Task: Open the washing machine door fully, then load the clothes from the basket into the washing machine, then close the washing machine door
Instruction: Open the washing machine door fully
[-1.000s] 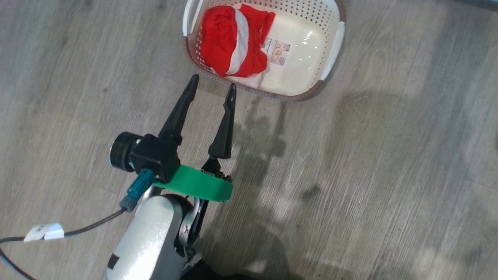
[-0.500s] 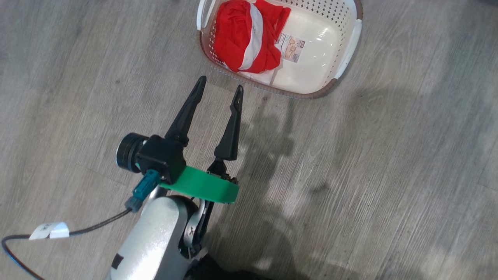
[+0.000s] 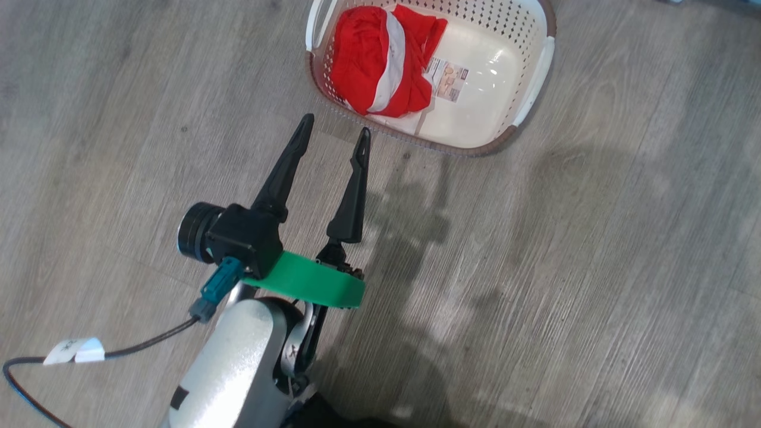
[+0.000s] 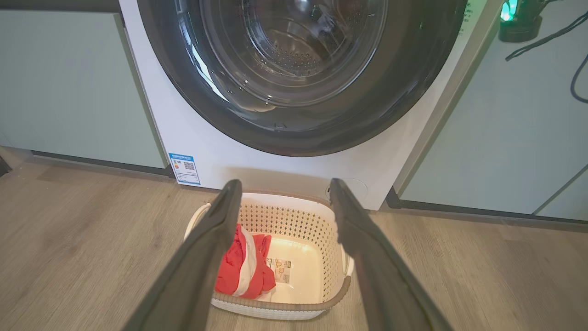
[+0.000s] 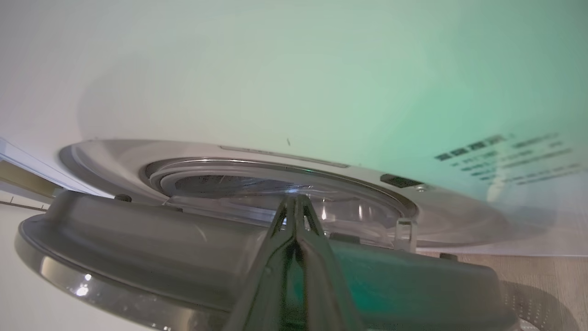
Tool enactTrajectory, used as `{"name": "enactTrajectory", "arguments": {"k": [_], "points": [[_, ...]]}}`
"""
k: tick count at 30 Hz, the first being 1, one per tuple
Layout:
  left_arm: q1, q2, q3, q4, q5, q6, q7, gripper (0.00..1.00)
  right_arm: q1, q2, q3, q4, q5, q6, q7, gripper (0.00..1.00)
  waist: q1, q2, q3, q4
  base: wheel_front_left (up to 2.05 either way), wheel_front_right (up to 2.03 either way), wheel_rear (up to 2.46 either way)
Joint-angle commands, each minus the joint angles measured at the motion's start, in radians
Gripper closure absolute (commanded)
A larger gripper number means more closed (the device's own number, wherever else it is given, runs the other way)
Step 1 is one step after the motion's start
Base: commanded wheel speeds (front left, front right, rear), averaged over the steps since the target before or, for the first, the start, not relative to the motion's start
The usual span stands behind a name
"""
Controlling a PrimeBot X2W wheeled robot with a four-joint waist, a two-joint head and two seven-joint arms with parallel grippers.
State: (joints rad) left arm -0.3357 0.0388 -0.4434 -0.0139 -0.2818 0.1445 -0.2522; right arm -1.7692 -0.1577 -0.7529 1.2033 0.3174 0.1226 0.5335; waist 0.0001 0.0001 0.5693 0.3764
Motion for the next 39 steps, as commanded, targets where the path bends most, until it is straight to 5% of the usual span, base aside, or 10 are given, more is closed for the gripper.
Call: {"name": "enactTrajectory", "arguments": {"k": [1,20,39], "points": [[-0.013,0.011,0.030,-0.031,-0.002,0.008,-0.010,0.00,-0.017,0.042,0.009,-0.004,-0.002,0.008,0.024,1.00,-0.0001,-0.0001,-0.010,-0.001,0.00,0.00,0.00],[0.042,0.011,0.065,-0.015,0.020,0.007,-0.010,0.00,0.264,0.097,0.104,-0.104,0.181,0.008,0.198,1.00,-0.0001,-0.0001,-0.167,-0.010,0.00,0.00,0.00],[0.120,0.011,0.107,-0.007,0.025,0.009,-0.010,0.00,0.575,0.107,0.387,-0.256,0.509,0.008,0.304,1.00,-0.0001,-0.0001,-0.317,0.053,0.00,0.00,0.00]]}}
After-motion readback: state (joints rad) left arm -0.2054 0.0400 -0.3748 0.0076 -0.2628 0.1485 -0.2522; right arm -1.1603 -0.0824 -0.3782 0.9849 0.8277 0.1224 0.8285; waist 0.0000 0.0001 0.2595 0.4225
